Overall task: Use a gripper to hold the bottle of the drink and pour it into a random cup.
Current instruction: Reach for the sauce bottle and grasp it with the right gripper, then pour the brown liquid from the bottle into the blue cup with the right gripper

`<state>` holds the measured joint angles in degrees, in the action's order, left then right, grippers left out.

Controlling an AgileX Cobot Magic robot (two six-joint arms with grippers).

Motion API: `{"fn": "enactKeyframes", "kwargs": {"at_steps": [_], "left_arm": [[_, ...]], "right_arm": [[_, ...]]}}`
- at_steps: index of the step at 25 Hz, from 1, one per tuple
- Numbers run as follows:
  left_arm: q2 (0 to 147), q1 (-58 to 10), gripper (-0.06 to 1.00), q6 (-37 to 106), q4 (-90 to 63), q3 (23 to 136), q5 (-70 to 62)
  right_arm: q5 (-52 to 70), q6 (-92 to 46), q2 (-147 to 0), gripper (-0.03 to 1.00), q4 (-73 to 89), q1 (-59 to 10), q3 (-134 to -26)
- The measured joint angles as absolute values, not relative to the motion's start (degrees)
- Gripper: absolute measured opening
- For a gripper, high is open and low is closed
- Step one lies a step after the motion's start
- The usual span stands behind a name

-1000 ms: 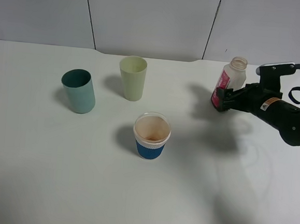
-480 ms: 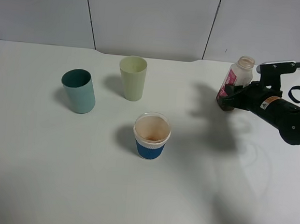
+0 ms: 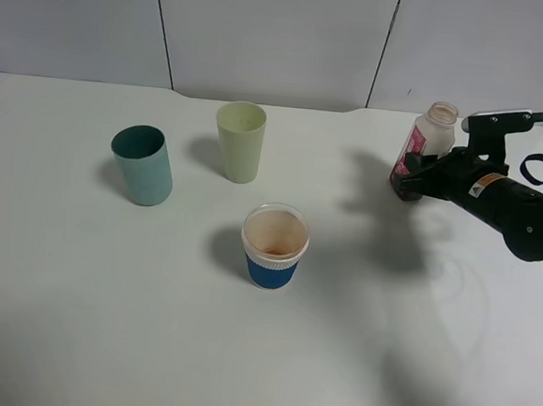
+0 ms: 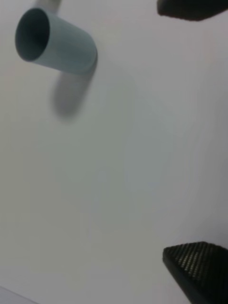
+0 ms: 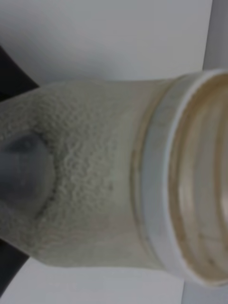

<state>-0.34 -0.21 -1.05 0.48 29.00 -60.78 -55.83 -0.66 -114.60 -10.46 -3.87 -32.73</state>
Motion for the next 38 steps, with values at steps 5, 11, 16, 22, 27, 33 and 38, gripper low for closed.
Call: {"fn": "enactKeyframes", "kwargs": {"at_steps": [5, 11, 16, 22, 27, 33, 38], "left_arm": [[-0.3, -0.2, 0.93, -1.0, 0.5, 29.0, -60.8], [-0.3, -0.2, 0.93, -1.0, 0.5, 29.0, -60.8], [-0.3, -0.2, 0.93, -1.0, 0.5, 29.0, -60.8], [-0.3, -0.2, 0.93, -1.0, 0.5, 29.0, -60.8], [-0.3, -0.2, 0.93, -1.0, 0.5, 29.0, -60.8], [-0.3, -0.2, 0.93, -1.0, 0.5, 29.0, -60.8], [-0.3, -0.2, 0.93, -1.0, 0.5, 29.0, -60.8]], "right_arm": [[-55.8, -0.7, -114.5, 0.36, -10.4, -5.6, -32.7], [-52.9, 0.9, -112.6, 0.36, -10.3, -7.6, -32.7], [-46.6, 6.3, -107.9, 0.36, -10.6, -7.6, -32.5], [-41.4, 7.7, -100.5, 0.36, -15.3, -7.6, -32.4], [-35.9, 9.8, -95.1, 0.36, -19.1, -7.6, -32.4], [-31.0, 12.6, -89.4, 0.36, -23.9, -7.6, -32.4], [-29.3, 13.3, -86.1, 0.36, -28.3, -9.6, -32.4]]}}
